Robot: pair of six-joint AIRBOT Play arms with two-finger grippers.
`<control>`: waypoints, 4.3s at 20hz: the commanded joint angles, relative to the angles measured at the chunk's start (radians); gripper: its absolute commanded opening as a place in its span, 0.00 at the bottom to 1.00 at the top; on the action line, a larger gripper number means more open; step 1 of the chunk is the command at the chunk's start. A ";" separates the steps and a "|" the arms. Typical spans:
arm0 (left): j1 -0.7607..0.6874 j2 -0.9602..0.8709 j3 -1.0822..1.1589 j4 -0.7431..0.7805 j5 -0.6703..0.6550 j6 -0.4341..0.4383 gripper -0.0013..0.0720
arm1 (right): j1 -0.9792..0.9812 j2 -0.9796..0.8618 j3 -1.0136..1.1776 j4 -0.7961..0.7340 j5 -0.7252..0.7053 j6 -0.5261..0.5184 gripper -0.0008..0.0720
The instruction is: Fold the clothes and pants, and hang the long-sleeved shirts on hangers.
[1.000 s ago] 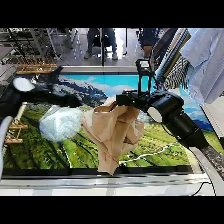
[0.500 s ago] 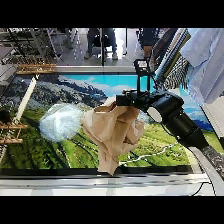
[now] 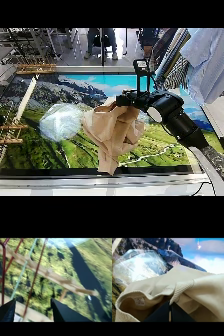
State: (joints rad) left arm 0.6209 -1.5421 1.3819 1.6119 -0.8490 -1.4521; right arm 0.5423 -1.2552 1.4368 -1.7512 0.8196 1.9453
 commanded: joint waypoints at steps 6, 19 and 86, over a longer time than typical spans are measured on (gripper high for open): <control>0.005 -0.011 0.002 0.145 0.073 0.001 0.61 | 0.001 -0.011 0.000 0.000 0.008 0.001 0.05; 0.004 -0.095 0.002 0.138 0.130 0.001 0.32 | 0.001 -0.019 0.000 0.000 0.024 0.001 0.05; -0.661 -0.009 0.003 -1.736 -0.609 1.389 0.04 | 0.103 0.108 0.001 0.315 0.098 -0.506 0.05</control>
State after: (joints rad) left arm -0.0311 -1.5433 1.3849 -0.0734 -1.4609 -0.0883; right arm 0.6331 -1.1503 1.4368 -1.4853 0.9173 1.5475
